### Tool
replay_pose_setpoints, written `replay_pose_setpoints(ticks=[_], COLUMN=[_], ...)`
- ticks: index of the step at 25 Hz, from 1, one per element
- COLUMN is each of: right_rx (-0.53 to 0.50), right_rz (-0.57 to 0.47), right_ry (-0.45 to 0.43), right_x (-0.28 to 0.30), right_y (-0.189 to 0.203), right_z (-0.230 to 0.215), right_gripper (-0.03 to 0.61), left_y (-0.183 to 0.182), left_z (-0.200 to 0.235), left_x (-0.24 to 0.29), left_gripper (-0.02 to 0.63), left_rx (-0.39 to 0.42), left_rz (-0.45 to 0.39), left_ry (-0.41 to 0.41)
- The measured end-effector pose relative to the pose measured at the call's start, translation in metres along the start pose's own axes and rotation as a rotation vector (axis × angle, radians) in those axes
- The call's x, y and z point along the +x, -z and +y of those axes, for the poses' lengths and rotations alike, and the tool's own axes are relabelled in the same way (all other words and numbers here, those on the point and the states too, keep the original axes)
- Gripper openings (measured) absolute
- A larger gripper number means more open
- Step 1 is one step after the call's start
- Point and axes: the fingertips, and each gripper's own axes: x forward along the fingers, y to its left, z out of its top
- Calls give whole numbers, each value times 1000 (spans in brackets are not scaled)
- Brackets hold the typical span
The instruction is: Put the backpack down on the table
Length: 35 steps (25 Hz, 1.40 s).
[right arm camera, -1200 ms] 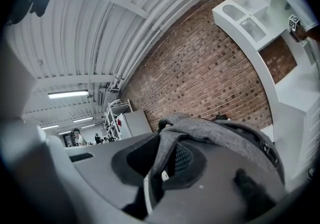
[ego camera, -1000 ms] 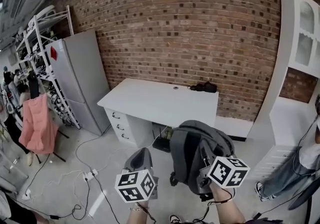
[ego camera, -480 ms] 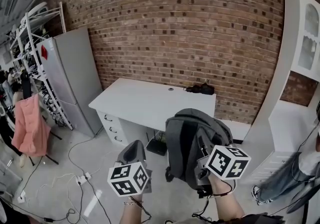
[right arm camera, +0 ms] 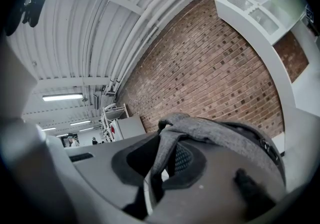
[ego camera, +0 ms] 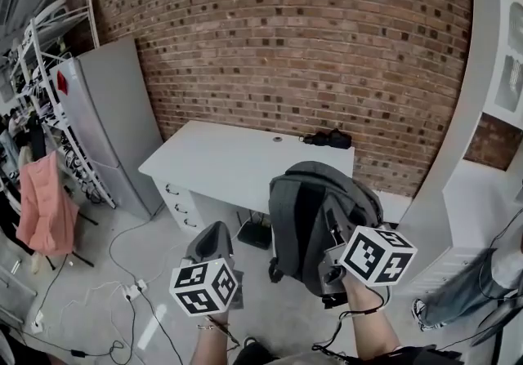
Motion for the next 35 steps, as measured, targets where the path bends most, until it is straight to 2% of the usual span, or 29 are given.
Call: replay_pose_setpoints(ticks=[7,15,27,35], right_rx=[-26,-46,-12,-26], right_rz=[-2,-44,-77,-89], right_ry=[28,66,95,159], right_x=[25,65,140,194], right_y=[3,-6,-27,-33], right_z=[-9,-16,-27,-40], right_gripper=[46,46,46,46], left_y=[3,-18,-30,-44], left_z=[15,25,53,75], left_x=[30,88,170,234], left_gripper=[11,11,11,11], left_rx=[-10,19,28,33], left_rz=[-2,-29,9,21], left_ry=[24,96,144,187])
